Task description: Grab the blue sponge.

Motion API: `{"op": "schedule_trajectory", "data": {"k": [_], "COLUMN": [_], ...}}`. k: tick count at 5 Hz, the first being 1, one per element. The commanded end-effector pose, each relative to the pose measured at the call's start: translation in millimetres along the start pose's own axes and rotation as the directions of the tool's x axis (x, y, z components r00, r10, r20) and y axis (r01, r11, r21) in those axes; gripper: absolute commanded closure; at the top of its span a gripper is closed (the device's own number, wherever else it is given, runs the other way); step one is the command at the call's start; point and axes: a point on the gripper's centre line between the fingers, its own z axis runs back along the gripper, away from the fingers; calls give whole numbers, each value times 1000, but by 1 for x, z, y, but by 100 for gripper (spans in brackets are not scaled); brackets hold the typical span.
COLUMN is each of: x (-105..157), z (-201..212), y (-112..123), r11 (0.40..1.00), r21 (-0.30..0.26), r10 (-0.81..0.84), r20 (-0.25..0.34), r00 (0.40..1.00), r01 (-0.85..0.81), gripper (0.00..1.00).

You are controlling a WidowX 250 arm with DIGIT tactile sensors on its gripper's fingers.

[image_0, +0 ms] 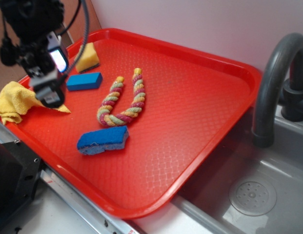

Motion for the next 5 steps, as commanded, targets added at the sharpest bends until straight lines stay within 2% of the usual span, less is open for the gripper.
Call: {"op": "schedule_trajectory", "data": {"k": [1, 2, 5], "x": [6, 2, -6], "z": [-43, -65, -104], "y": [-13, -12, -3], "r11": [999, 999, 1000], "r21": [-12, -26, 16], "r10": [-32, -46, -22], "r20": [-83, -133, -251], "r00": [996, 990, 968], "r01": [31, 43, 27], "gripper": [0, 0, 0]}}
